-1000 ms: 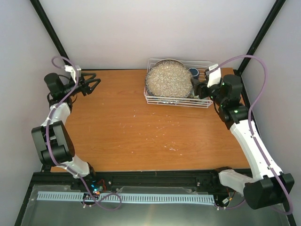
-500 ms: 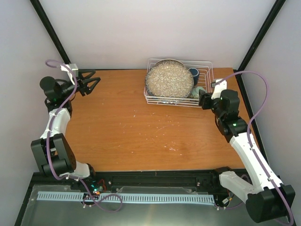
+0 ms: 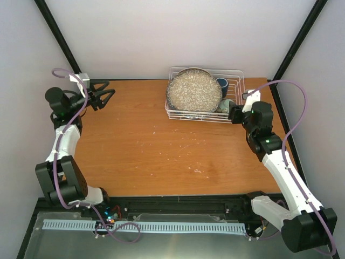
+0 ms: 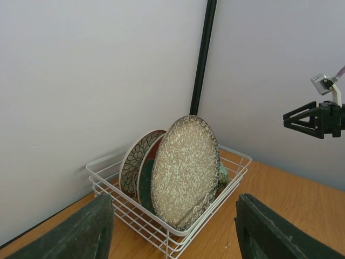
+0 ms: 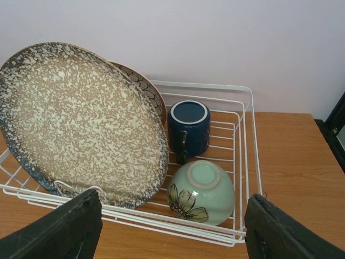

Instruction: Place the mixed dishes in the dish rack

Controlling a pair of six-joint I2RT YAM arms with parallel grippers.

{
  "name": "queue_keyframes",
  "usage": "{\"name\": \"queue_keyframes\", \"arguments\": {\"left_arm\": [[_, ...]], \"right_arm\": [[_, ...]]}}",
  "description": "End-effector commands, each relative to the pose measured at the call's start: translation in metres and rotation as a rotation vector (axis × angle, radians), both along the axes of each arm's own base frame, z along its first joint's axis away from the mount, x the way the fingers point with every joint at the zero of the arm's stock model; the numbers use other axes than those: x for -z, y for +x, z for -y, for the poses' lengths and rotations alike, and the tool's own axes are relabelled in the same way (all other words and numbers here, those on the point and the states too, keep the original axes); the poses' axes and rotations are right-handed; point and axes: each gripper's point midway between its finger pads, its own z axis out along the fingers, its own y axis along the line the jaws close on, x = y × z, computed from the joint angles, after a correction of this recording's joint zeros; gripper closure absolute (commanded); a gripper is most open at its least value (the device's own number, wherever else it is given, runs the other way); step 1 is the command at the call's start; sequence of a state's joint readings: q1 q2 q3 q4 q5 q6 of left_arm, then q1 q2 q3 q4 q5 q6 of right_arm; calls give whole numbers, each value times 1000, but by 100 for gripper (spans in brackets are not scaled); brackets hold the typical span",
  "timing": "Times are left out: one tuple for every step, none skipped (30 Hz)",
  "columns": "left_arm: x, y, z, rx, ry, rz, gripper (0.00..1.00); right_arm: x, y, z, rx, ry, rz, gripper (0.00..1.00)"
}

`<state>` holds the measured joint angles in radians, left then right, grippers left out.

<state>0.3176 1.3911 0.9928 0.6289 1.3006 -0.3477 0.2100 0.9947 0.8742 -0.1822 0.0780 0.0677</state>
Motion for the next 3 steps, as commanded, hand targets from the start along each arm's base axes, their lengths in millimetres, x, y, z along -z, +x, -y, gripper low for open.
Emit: {"name": "queue_keyframes", "arguments": {"left_arm": [[-20, -4, 2, -5, 26, 64, 37], [-20, -3, 2, -6, 25, 62, 37], [-20, -3, 2, -6, 25, 61, 37]], "right_arm": [[-12, 3, 3, 27, 6, 43, 28], [-12, 3, 4, 34, 2, 42, 28], [-12, 3, 5, 39, 1, 45, 27]]}}
